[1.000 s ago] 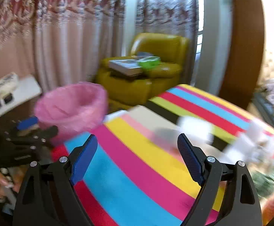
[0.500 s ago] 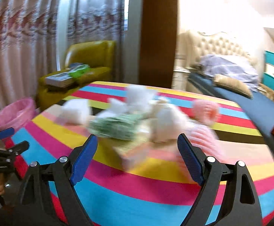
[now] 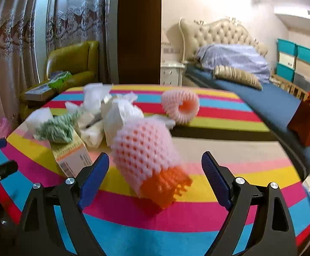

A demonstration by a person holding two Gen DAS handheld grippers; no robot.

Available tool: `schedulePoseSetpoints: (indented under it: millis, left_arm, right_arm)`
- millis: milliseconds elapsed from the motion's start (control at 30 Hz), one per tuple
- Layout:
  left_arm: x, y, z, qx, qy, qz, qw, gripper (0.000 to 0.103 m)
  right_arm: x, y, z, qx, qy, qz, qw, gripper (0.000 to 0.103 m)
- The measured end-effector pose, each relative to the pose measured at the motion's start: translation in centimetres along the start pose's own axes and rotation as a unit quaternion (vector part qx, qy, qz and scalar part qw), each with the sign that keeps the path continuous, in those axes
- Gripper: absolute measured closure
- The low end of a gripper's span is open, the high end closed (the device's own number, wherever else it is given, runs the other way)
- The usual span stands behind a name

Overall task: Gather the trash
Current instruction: 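Return both tools to the table and grasp the orange foam net with the right tool, then grasp the green cloth with the left tool while the right tool holds the foam net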

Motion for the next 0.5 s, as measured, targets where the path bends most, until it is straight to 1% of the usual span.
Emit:
schedulePoseSetpoints:
  millis: [133,200,233,267,333,367,433,500]
  left_arm:
    - [0.7,0.3,0.6,-0.004,0.003,0.004,1.0,0.005]
    - [1.2,0.3,1.2,-0.011,0.0,-0.002,0.9999,0.005]
    - [1.3,0.1,1.1,-0.014,0.0,-0.005,0.9999,0.005]
    - [1.6,0.1,1.4,-0.02,0.0,-0.009,0.9998,0.005]
    - [2.0,0.3,1.9,-0.027,0.002,-0.011,0.9996,0.005]
    - [2.3,0.3,2.1,-0.03,0.003,-0.012,0.9995,0.005]
    - [3.0,0.5,2.7,-0.039,0.006,-0.012,0.9992,0.007]
    - [3.5,0.8,3.1,-0.047,0.011,-0.01,0.9988,0.014]
  right_arm:
    - [-0.3,-0.3,1.0,-0.01,-0.004,-0.018,1.0,0.02]
    - [-0.3,-0.5,1.1,-0.009,-0.002,-0.022,1.0,0.027]
    - [-0.4,-0.4,1.2,-0.007,-0.004,-0.022,1.0,0.037]
    - [-0.5,-0.3,1.4,-0.003,-0.008,-0.021,1.0,0.052]
    - [-0.6,-0.2,1.2,-0.001,-0.006,-0.02,1.0,0.071]
    - [-0.6,-0.1,1.0,-0.002,-0.003,-0.018,1.0,0.076]
    - [-0.8,0.4,0.5,0.004,0.004,-0.007,1.0,0.08]
    - [-0.8,0.8,0.1,0.005,0.012,0.001,1.0,0.081]
Point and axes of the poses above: each gripper's, at about its wrist camera, not at the fingertips, and z roughly the way its jaws point, y to its right, x to its top, the point moved 3 cm from there along z, roughly the way its jaws point, and after that the axes turned 1 degree about -x, right-handed, at the moved point
